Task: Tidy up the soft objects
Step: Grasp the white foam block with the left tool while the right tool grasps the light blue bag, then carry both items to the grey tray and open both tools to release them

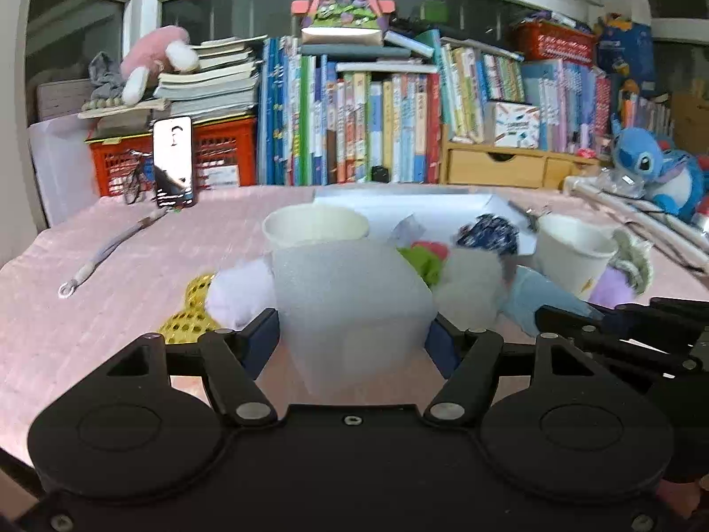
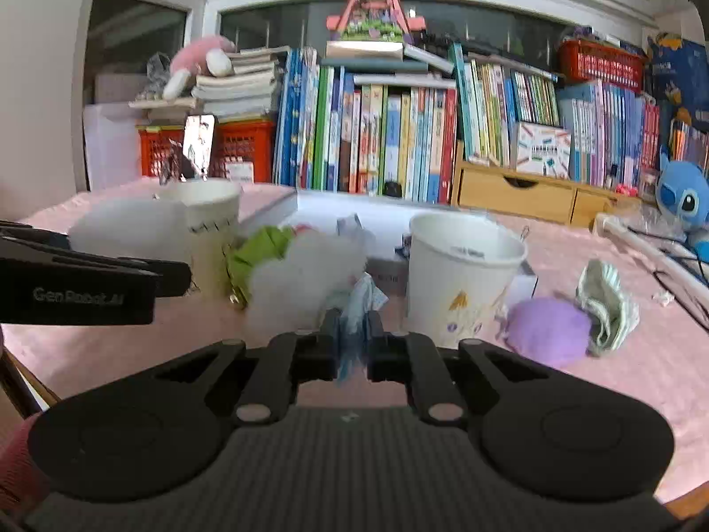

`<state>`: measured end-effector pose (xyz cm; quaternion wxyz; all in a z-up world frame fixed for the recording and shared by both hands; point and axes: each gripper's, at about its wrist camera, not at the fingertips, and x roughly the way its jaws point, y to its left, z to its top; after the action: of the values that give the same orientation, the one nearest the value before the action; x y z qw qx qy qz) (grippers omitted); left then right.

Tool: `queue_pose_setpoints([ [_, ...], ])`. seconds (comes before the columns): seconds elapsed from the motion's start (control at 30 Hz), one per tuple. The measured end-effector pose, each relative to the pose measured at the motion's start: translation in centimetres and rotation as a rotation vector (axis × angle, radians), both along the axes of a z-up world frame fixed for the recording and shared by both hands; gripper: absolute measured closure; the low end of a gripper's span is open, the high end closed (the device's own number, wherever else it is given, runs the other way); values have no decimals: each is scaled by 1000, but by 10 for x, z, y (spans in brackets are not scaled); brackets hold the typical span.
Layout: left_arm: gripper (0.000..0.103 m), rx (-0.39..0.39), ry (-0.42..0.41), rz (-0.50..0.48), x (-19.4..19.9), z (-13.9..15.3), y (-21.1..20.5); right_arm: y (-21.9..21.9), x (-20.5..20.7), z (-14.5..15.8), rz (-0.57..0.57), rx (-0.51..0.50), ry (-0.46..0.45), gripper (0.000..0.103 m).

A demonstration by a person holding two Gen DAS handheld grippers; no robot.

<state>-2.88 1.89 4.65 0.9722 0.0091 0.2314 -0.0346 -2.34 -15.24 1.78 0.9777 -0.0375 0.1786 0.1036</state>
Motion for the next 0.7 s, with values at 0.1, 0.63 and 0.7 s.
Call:
queue_pose_setpoints([
  [0.1, 36, -7, -13, -22, 0, 14, -1, -2, -5, 12, 15, 11, -29, 89],
  [0.63, 36, -78, -7, -113, 88, 111, 8, -57, 49, 97, -9, 136, -31, 89],
  [0.7, 36, -74, 40, -121, 112, 114, 3, -63, 66, 104, -7, 144, -5, 89],
])
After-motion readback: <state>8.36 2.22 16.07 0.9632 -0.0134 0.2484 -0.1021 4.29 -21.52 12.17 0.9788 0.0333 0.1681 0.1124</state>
